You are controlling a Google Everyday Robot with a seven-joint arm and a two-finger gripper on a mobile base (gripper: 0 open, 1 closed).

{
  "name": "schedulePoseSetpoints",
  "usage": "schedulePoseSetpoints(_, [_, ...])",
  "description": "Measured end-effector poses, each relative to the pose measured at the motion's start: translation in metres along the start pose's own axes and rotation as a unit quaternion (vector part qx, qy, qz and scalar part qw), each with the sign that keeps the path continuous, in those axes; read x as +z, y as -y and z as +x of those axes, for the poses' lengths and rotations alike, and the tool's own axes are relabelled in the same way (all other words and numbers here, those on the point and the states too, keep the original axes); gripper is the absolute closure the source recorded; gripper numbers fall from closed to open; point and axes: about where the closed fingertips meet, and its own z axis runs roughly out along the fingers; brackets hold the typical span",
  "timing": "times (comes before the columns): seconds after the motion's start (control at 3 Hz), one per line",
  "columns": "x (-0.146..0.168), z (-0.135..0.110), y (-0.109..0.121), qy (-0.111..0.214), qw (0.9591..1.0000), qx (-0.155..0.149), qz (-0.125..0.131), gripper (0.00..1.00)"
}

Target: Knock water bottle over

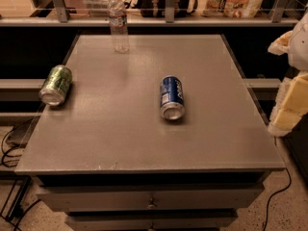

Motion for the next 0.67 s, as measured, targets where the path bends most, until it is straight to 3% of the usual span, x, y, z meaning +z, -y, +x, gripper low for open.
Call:
schedulePoseSetpoints(0.33, [0.0, 0.0, 0.0, 0.0, 1.0, 0.0, 0.0, 0.0])
schedulePoseSetpoints(0.67, [0.0018, -0.0022, 0.0028, 0.023, 0.9997, 0.007, -0.004, 0.0])
